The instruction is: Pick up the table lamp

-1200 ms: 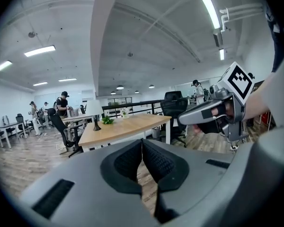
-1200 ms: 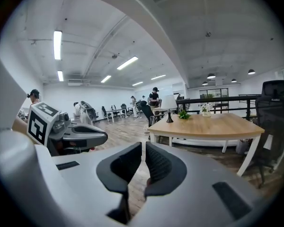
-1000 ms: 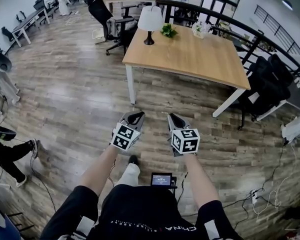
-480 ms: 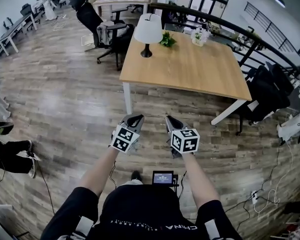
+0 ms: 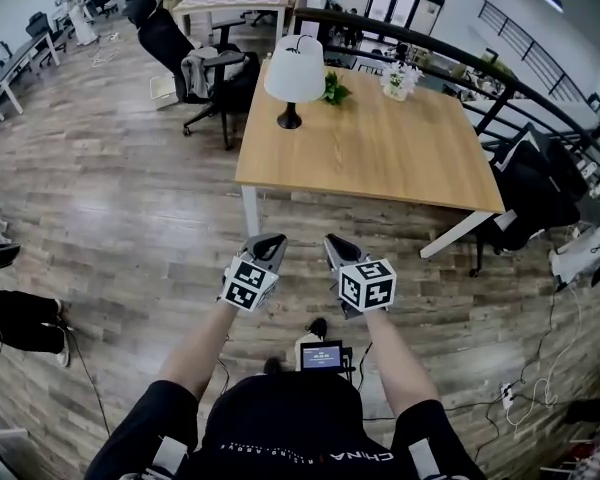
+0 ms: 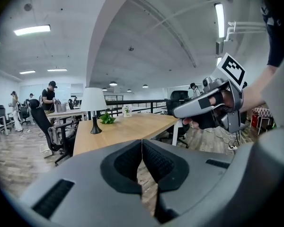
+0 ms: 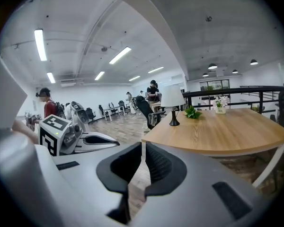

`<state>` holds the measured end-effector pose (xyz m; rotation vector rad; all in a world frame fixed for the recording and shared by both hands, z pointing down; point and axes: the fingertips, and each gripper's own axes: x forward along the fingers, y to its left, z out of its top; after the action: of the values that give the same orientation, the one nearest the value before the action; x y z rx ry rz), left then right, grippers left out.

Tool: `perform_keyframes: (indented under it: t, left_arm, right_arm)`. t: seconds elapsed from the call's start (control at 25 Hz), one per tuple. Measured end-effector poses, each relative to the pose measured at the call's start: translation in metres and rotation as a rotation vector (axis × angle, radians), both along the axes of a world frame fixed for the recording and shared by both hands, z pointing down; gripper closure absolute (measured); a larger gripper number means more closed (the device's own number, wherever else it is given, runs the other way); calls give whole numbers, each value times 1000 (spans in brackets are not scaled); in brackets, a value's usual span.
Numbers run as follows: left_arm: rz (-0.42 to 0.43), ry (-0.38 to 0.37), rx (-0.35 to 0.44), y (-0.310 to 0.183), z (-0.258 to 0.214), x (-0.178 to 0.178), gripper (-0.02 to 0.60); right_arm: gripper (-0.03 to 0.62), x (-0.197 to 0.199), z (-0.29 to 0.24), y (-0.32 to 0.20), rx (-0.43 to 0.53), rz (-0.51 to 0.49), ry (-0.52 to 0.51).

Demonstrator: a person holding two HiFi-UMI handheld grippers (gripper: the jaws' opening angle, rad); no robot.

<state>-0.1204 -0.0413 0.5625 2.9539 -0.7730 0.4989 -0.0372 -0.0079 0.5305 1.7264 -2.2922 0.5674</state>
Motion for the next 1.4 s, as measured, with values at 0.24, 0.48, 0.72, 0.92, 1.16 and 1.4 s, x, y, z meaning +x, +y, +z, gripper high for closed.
perform_keyframes:
  t: [0.24, 0.48, 0.72, 0.92, 1.16, 1.4]
  left_arm:
    - [-22, -17, -8, -49, 19, 24, 561]
    - [-79, -17, 3, -136, 14, 60, 561]
    - [-118, -17, -5, -223, -1, 115, 561]
    - [-155, 14, -15, -283, -11, 154, 561]
    - [-194, -3, -31, -323, -7, 175, 561]
    - [-188, -24, -45, -342, -3, 168, 561]
  right_arm:
    - [548, 22, 13, -58, 14, -32, -13]
    - [548, 62, 12, -148, 25, -68, -23]
    - [548, 112, 5, -244, 27, -108, -7]
    - [548, 148, 6, -304, 20, -142, 1]
    - [548, 167, 12, -353, 10, -177, -1]
    - [548, 153, 17, -374, -11, -204, -3]
